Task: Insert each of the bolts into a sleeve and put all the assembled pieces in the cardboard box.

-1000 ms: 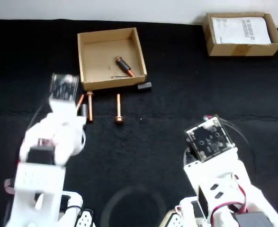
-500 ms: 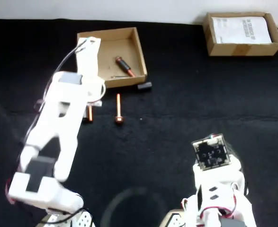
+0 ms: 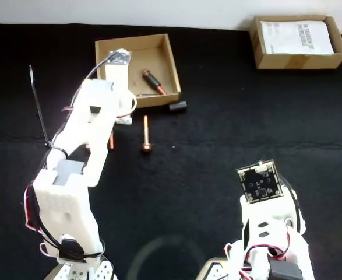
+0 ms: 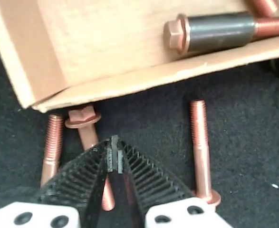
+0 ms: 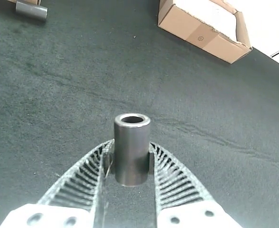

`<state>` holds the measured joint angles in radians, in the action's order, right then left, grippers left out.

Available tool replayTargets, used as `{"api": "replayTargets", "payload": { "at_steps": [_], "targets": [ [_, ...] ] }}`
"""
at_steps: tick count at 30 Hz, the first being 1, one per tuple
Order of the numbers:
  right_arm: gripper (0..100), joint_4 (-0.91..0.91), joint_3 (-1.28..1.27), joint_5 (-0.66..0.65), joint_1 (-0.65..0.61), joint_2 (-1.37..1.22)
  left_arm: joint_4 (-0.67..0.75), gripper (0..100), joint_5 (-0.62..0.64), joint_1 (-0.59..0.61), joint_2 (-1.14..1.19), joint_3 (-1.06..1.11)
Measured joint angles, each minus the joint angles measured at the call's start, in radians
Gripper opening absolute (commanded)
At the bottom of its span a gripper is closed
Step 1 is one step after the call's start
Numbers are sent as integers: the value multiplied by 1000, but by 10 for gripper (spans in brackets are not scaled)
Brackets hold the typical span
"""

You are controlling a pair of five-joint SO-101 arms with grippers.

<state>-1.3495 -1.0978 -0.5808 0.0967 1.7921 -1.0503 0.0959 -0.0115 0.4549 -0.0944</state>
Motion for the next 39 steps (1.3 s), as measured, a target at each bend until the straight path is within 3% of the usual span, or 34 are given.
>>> {"api": "replayTargets", "payload": {
  "at_steps": [11,17,23,39],
  "targets": [
    [8,0,0,0,-2,0,-308,17,0,15,-18,-161],
    [8,0,0,0,-2,0,-315,25,0,14,-18,-173],
    [8,0,0,0,-2,0,-298,174,55,14,-18,-173],
    [8,0,-6,0,-2,0,-284,177,89,26,75,-183]
  ]
}}
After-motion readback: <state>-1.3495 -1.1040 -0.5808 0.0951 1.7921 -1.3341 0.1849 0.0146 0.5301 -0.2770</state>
